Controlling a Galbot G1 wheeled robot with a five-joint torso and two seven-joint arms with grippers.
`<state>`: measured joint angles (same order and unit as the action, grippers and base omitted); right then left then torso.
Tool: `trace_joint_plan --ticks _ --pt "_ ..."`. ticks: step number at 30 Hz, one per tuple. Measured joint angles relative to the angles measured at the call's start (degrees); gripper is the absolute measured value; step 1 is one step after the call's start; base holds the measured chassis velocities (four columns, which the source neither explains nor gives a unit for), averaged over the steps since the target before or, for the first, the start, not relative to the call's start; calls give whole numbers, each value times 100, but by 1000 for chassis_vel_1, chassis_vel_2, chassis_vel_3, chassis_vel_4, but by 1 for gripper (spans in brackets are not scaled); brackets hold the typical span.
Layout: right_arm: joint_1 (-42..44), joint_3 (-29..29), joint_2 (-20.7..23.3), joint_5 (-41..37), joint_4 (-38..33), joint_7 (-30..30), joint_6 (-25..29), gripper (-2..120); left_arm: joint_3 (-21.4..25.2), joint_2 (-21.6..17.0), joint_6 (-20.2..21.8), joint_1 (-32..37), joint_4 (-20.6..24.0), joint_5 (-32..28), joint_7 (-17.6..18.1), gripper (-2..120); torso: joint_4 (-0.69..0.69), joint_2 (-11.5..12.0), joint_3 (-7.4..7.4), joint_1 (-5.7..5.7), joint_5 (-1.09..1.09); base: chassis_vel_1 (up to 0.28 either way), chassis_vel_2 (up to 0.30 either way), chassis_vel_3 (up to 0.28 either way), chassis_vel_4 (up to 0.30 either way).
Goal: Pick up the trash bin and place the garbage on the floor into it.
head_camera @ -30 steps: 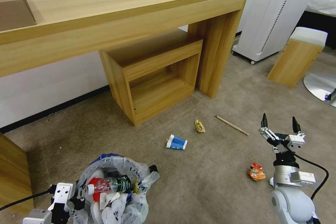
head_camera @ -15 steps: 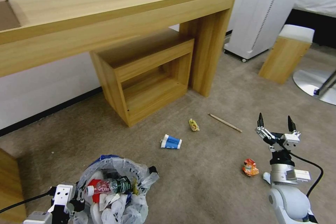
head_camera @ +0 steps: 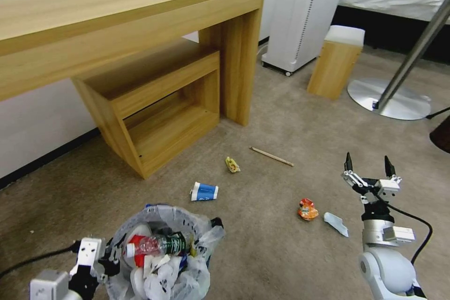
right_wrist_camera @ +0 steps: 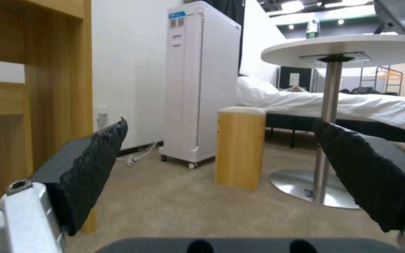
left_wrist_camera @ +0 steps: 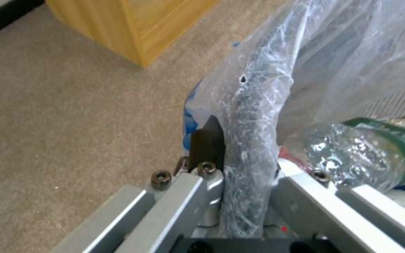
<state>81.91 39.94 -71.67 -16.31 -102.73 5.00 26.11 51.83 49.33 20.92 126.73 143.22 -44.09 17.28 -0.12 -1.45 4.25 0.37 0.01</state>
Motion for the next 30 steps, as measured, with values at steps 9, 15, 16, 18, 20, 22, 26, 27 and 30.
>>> trace_joint_plan --ticks 9,15,16,18,20,22,26,27,30 --pt "149 188 -175 319 -85 59 188 100 151 -462 37 7 8 -342 122 0 0 0 0 0 -1 -17 -19 -12 -12" --pt "309 409 -364 343 -192 95 380 100 37 -647 2 -117 -34 -384 139 0 -1 0 0 0 0 -8 -10 -4 -9" --pt "332 451 -389 357 -206 92 390 100 10 -681 -2 -139 -56 -401 148 0 -1 0 0 0 -1 0 0 0 0" --pt "385 546 -454 373 -253 74 409 100 -39 -792 -22 -196 -105 -445 179 0 0 0 0 0 0 0 0 0 0" --pt "400 570 -478 375 -267 63 409 100 -59 -830 -52 -225 -121 -466 203 0 0 0 0 0 0 0 0 0 0" --pt "418 586 -509 373 -294 54 403 100 -84 -871 -87 -261 -131 -523 253 0 -1 0 0 0 -1 0 0 0 0" --pt "428 578 -550 382 -311 35 356 100 -133 -900 -135 -290 -141 -565 317 0 -1 0 0 0 -1 0 0 0 0" --pt "418 556 -556 399 -310 26 334 100 -167 -899 -169 -304 -142 -590 387 0 0 0 0 0 0 0 0 0 0" --pt "391 499 -554 424 -287 6 322 100 -185 -886 -184 -303 -141 -640 536 0 0 0 0 0 -1 0 0 0 0"
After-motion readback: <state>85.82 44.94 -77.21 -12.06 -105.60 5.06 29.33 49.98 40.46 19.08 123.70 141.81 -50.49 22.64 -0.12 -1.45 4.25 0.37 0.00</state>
